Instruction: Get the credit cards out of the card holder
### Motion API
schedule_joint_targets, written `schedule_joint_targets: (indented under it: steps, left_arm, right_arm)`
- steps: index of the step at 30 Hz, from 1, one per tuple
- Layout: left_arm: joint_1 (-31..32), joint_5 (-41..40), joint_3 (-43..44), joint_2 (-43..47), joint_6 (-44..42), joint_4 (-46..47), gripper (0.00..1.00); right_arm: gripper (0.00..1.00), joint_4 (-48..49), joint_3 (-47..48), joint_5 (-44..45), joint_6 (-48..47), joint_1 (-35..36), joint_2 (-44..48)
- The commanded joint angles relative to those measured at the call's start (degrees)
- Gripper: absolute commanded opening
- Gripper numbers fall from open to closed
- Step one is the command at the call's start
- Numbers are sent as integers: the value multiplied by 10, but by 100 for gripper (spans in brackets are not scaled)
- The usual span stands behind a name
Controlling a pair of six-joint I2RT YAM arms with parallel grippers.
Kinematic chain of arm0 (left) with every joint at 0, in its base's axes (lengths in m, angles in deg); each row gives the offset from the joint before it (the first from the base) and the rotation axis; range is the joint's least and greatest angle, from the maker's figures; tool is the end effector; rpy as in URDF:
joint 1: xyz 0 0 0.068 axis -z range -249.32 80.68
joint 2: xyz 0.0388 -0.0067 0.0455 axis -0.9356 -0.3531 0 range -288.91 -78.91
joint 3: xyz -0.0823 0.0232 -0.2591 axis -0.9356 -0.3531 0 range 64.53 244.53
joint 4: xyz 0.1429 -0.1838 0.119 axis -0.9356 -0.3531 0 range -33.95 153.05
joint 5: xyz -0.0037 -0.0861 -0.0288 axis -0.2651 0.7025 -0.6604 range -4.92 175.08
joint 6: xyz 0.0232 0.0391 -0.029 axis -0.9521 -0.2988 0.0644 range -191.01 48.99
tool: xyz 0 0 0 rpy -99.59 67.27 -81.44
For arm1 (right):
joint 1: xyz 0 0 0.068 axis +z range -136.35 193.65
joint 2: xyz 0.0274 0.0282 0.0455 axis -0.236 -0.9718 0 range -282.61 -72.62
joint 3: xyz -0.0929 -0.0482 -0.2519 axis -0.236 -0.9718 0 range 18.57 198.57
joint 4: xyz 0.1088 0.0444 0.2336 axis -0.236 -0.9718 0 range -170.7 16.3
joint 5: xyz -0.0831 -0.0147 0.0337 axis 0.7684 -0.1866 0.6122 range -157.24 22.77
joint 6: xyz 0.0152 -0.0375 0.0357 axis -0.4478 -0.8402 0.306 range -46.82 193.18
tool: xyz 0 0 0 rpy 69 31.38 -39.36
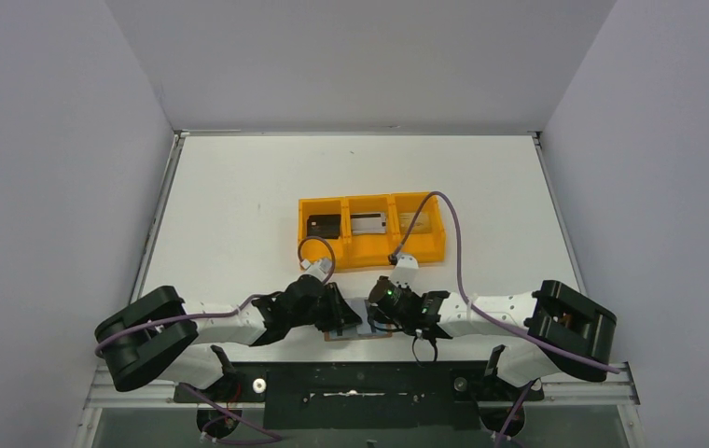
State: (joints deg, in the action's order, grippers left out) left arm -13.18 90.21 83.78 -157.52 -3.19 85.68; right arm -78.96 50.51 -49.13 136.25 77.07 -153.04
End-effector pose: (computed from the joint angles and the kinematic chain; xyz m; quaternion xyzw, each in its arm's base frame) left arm 0.1267 -0.1944 0.1267 -0.0708 0.8904 -0.4142 0.1751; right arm 0.1205 0.2161 0.1432 0.0461 0.9387 0.2071 0.2718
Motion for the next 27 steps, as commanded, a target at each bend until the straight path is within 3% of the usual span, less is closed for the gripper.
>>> schedule_joint_targets:
  steps: [1,4,11,27]
  left_arm:
    - [-3,-16,-1,31,3,26,16]
    - [-4,-11,-1,33,-3,31,15]
    - [-5,17,-2,16,-6,78,0]
    - [-17,-34,12,99,-39,-79,0]
  right_arm:
    - [14,-29,-20,-21,11,2,1]
    - [14,-30,-21,-20,11,2,2]
    - [14,-33,-18,-19,9,1,6]
    - [14,-46,-29,-14,15,-6,14]
